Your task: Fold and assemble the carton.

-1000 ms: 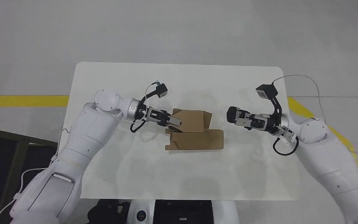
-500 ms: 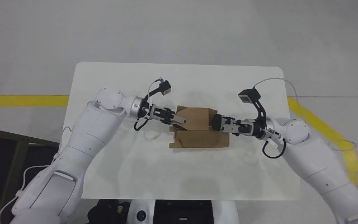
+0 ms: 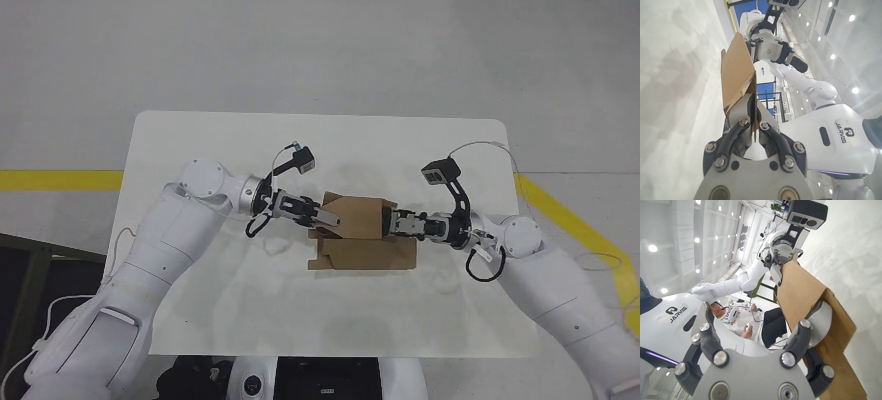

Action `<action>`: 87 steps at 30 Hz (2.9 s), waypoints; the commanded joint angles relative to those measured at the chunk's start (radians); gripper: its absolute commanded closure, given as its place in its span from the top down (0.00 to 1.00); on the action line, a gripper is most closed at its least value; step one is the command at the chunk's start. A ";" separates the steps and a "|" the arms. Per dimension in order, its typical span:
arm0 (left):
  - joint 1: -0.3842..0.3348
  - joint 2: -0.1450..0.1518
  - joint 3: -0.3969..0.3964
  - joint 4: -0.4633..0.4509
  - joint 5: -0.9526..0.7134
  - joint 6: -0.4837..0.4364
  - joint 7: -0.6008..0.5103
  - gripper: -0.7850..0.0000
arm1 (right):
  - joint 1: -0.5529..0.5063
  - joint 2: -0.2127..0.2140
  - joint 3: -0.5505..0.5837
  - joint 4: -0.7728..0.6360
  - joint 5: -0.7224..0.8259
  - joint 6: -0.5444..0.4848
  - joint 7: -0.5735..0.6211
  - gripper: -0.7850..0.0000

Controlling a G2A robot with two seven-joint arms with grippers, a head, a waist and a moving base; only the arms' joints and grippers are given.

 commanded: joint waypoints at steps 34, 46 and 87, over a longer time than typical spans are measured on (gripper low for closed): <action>-0.027 -0.013 0.025 0.007 0.000 0.008 -0.008 0.00 | 0.032 -0.052 0.006 0.070 -0.078 0.063 0.063 0.21; -0.030 -0.017 0.034 0.008 -0.015 0.013 -0.013 0.00 | 0.033 -0.060 0.001 0.085 -0.095 0.067 0.067 0.00; -0.015 -0.037 0.005 -0.078 -0.150 0.030 -0.010 1.00 | 0.048 -0.105 -0.017 0.151 -0.157 0.048 0.044 0.00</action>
